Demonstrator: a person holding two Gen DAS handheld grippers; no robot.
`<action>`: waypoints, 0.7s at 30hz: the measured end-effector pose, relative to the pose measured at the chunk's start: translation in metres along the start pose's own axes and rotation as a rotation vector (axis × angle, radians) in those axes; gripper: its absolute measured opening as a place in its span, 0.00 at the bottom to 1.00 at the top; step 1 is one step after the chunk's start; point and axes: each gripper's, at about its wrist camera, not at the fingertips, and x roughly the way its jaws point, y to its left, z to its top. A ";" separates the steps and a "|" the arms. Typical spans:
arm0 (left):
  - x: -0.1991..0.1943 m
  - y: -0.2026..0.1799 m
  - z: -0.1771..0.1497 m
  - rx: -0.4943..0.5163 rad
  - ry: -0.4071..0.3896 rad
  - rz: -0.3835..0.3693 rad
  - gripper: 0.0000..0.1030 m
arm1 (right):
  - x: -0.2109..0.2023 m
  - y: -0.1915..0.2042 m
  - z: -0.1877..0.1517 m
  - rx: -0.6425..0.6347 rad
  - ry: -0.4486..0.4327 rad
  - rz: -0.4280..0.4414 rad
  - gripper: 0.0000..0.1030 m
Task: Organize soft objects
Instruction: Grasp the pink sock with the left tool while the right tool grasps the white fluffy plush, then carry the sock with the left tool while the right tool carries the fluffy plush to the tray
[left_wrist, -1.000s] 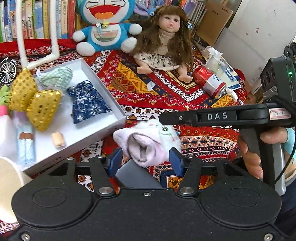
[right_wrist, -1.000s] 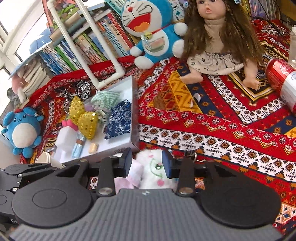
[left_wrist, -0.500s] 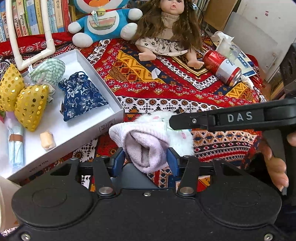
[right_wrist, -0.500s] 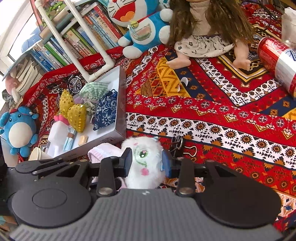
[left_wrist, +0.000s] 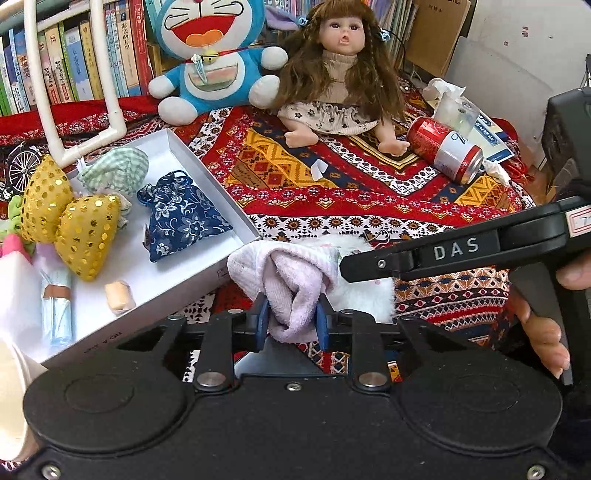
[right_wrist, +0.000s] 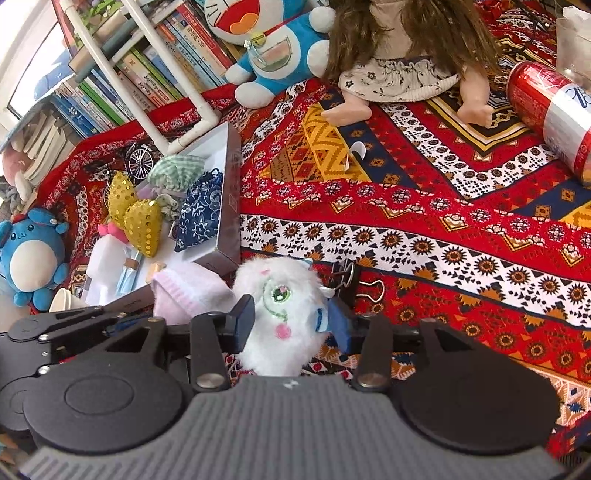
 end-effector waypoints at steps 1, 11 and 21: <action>-0.001 0.001 0.000 -0.003 0.000 0.000 0.23 | 0.001 0.001 0.000 -0.001 0.001 -0.003 0.62; -0.014 0.009 -0.006 -0.021 -0.015 0.000 0.23 | 0.017 0.009 -0.003 -0.016 0.035 -0.032 0.66; -0.018 0.013 -0.008 -0.041 -0.024 -0.004 0.23 | 0.016 0.018 -0.007 -0.048 0.001 -0.020 0.48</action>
